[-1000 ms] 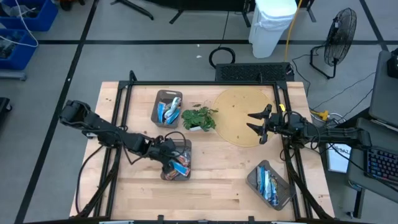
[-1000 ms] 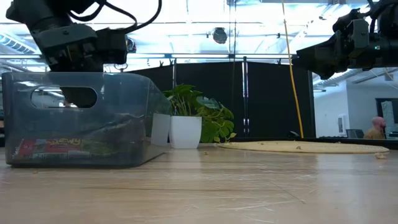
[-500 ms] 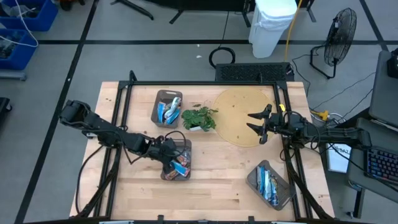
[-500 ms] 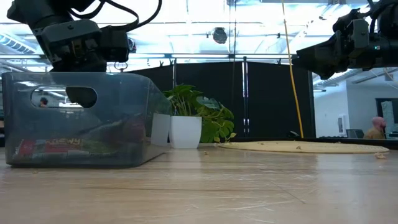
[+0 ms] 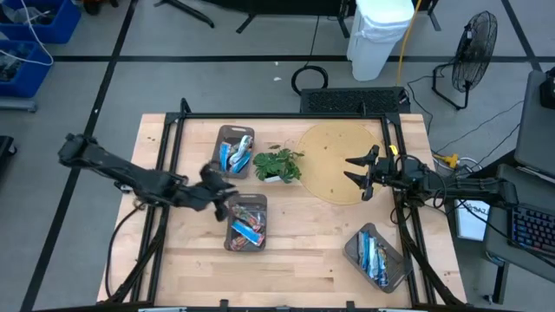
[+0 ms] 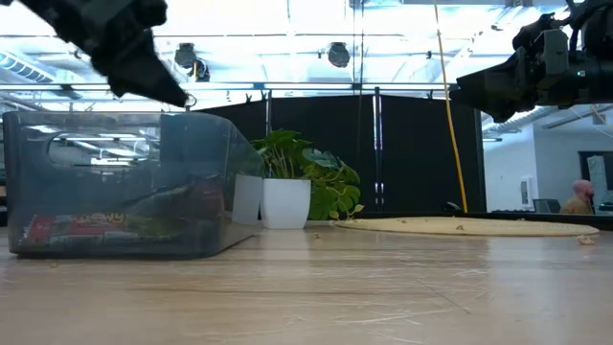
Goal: Pick and place Granola Bars by type
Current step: Return to Home Position
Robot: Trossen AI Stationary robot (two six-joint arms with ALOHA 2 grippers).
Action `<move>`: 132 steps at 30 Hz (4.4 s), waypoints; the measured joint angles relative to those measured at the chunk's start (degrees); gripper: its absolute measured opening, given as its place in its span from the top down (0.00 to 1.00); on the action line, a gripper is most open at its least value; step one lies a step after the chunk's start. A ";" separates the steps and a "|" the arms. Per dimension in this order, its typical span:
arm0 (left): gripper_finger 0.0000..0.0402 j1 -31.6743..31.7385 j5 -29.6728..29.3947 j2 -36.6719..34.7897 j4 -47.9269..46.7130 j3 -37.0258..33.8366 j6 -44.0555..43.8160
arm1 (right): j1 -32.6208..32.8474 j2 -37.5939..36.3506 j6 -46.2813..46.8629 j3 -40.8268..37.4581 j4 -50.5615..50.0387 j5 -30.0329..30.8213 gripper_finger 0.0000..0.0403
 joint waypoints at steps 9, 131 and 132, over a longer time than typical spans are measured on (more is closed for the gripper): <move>0.77 0.95 0.75 -19.83 16.91 -18.56 14.74 | 0.00 -0.01 0.00 0.00 0.00 0.02 0.50; 0.77 4.00 9.52 -52.63 19.08 -33.95 28.28 | 0.02 -11.55 1.07 0.66 -13.68 5.99 0.50; 0.77 3.98 9.52 -52.63 19.08 -33.95 28.27 | 0.02 -11.55 1.05 0.66 -13.66 5.99 0.50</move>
